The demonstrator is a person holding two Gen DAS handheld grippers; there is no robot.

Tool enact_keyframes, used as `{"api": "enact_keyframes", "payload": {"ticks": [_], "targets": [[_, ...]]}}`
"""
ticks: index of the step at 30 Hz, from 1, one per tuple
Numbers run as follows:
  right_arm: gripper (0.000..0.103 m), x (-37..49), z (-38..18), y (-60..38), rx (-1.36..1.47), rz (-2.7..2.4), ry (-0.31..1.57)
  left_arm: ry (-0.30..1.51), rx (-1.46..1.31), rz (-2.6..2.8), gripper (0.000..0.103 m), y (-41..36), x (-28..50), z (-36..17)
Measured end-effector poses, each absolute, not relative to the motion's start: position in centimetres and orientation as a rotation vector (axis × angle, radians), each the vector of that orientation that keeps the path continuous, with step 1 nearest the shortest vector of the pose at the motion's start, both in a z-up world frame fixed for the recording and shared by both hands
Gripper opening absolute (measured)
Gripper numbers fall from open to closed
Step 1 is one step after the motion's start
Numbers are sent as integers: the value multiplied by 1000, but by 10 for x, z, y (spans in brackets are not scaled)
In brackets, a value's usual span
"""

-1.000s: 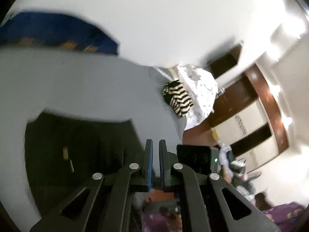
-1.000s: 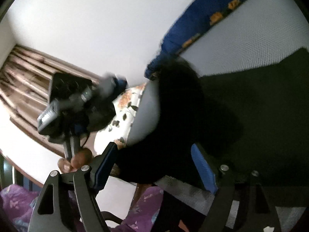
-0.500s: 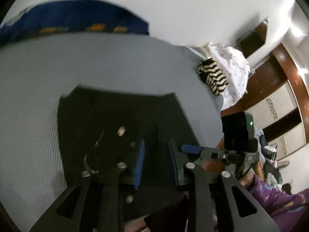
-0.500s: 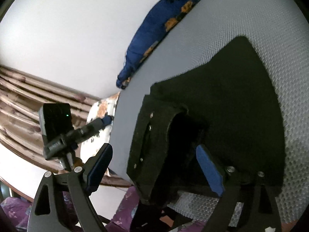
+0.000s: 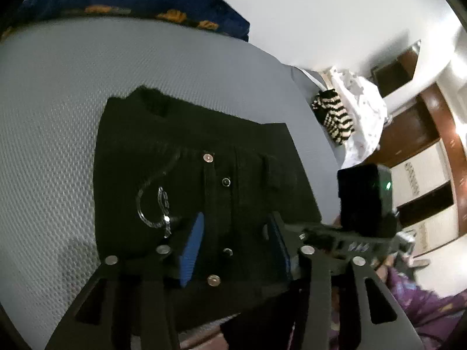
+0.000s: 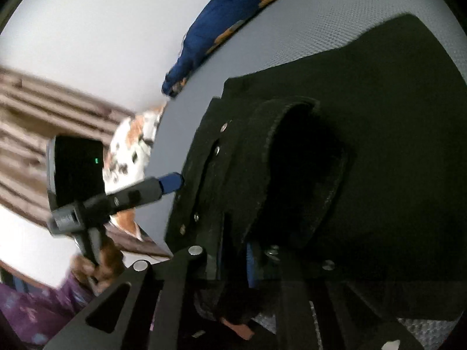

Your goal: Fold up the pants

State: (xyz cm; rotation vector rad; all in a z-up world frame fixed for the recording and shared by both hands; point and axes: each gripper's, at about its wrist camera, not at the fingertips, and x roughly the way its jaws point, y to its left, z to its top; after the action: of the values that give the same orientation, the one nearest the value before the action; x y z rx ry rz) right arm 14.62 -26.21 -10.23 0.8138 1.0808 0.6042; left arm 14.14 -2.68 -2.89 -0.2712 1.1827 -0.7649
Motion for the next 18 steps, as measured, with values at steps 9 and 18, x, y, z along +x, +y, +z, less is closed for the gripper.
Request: {"api": "enact_keyframes", "payload": {"ticks": [9, 18], "targets": [[6, 157, -45, -284, 832, 671, 962, 1140, -265, -748, 65, -44, 147, -21], [47, 131, -88, -320, 830, 477, 1058, 1221, -290, -715, 66, -30, 149, -48]]}}
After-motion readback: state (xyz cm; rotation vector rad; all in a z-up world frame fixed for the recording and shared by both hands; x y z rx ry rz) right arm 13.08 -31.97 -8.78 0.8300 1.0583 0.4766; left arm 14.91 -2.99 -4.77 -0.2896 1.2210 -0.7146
